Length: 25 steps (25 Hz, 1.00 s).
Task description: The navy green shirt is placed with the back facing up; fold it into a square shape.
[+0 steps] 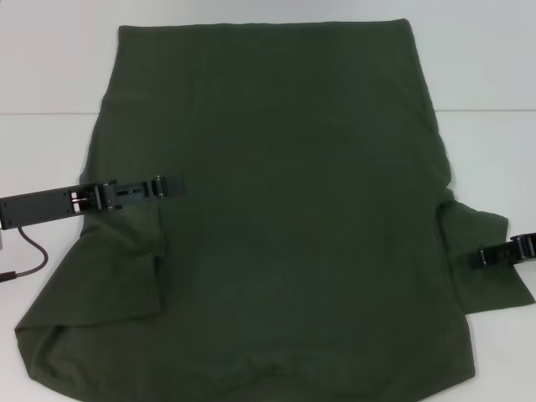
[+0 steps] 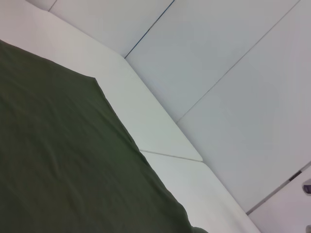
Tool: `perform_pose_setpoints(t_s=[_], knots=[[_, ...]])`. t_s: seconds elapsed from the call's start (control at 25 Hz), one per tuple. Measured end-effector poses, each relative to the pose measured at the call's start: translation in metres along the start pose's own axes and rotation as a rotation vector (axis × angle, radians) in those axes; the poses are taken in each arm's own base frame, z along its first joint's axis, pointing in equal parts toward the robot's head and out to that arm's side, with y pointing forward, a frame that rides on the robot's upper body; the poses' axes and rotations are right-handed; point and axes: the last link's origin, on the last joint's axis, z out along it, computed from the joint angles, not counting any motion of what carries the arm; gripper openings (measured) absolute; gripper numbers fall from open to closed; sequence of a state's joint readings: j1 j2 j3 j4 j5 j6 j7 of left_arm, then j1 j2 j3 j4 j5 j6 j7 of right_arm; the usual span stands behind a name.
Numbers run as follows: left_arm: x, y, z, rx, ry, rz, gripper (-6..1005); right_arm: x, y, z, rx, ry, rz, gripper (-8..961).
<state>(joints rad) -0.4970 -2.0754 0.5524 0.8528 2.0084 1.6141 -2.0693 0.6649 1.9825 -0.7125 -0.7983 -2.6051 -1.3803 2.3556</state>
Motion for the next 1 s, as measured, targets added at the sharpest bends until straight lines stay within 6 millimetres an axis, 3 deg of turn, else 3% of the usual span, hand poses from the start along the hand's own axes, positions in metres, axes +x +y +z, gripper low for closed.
perform_pose_setpoints(t_s=[0.28,1.0], knots=[[0.001,-0.001,-0.001,0.003,0.011,-0.003,904,-0.003,-0.003,-0.005,0.008,-0.005,0.001,750],[0.000,-0.001,-0.002,0.004,0.014,-0.005,903,-0.006,0.007,0.005,0.000,-0.001,-0.031,728]])
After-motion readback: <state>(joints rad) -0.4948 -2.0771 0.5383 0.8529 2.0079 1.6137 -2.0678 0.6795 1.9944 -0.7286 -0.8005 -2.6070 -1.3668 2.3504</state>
